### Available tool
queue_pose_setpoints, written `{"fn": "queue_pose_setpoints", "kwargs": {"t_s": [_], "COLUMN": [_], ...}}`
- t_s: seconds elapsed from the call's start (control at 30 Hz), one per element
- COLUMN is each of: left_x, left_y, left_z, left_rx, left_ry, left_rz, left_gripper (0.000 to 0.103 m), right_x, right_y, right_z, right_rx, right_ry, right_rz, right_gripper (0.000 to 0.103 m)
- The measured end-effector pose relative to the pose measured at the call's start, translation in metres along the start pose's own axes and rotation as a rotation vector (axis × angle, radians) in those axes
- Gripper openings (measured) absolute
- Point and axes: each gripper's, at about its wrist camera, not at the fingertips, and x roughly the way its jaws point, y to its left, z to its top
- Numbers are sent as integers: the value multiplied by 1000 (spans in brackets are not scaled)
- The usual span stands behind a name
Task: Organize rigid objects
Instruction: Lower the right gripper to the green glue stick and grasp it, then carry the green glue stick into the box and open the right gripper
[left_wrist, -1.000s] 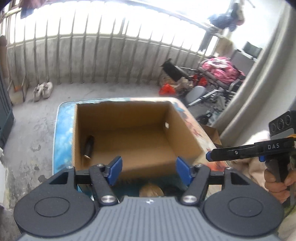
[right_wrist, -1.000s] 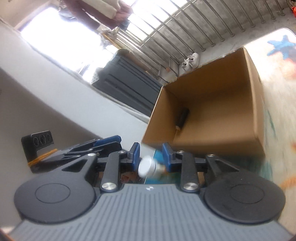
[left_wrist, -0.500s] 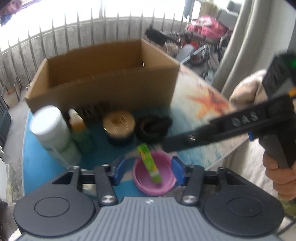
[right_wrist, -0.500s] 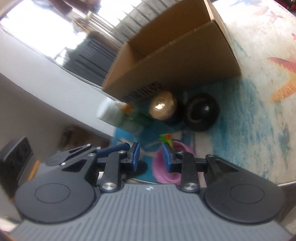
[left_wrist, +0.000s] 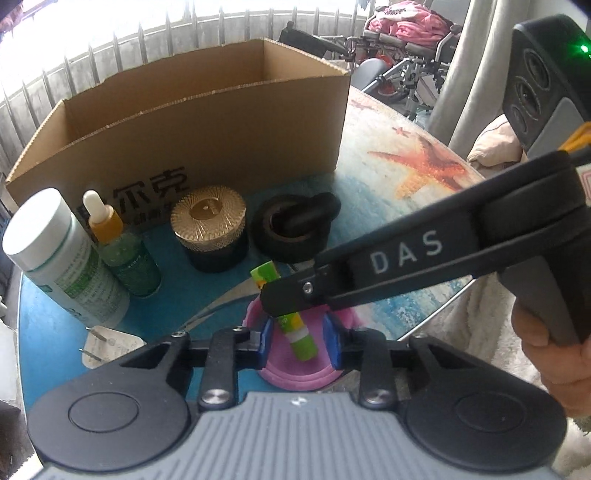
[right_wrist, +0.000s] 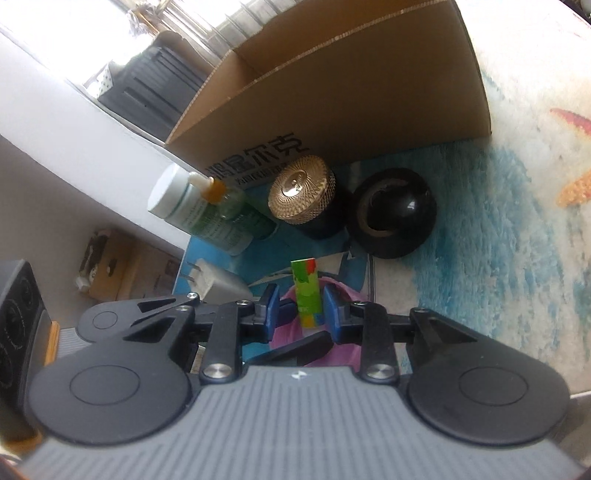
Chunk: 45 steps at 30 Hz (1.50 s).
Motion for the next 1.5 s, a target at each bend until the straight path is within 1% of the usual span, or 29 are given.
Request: {"fn": "queue_pose_setpoints", "kwargs": {"t_s": [0.2,0.3,0.4,0.43,0.53,0.67,0.73,0.9,1.0,1.1,1.2,1.23,1.33,1.4,1.5], "left_x": [13,13,12,12,7,-8,-18,-53,-78,-97,-103,-102,-87,-70,-36], "left_y": [-4,-7,-6,-5,-5,-11,-14,-19,-18,-9,13,21,58,88,128], "left_z": [-3,-3,-4,-4,-5,-2,0,11,29,53,82,92,127,153,174], "left_rx": [-1,9,5,2,-2,23,36,65,88,99,78,62,-18,-105,-212], "left_ry": [29,17,11,10,-5,-47,-80,-189,-253,-291,-289,-280,-208,-138,-47], "left_rz": [15,33,40,39,36,53,65,109,160,208,226,222,187,141,95], "left_gripper": [28,27,22,20,20,20,20,20,20,21,21,21,21,21,21], "right_x": [13,14,16,16,12,-2,-11,-42,-60,-70,-68,-65,-42,-23,8], "right_y": [-8,-10,-12,-11,-8,-1,6,36,58,79,95,97,99,96,86], "right_z": [-2,-3,-3,-3,-4,-5,-4,6,24,53,91,104,151,179,213], "right_rx": [26,35,44,48,38,23,1,-96,-174,-246,-286,-284,-262,-230,-182], "right_ry": [24,16,7,6,-10,-49,-75,-156,-207,-236,-227,-214,-143,-88,-3], "right_rz": [-3,5,18,21,24,40,44,59,91,121,149,155,156,148,140], "right_gripper": [24,22,15,15,15,15,15,15,15,15,15,15,15,15,14]}}
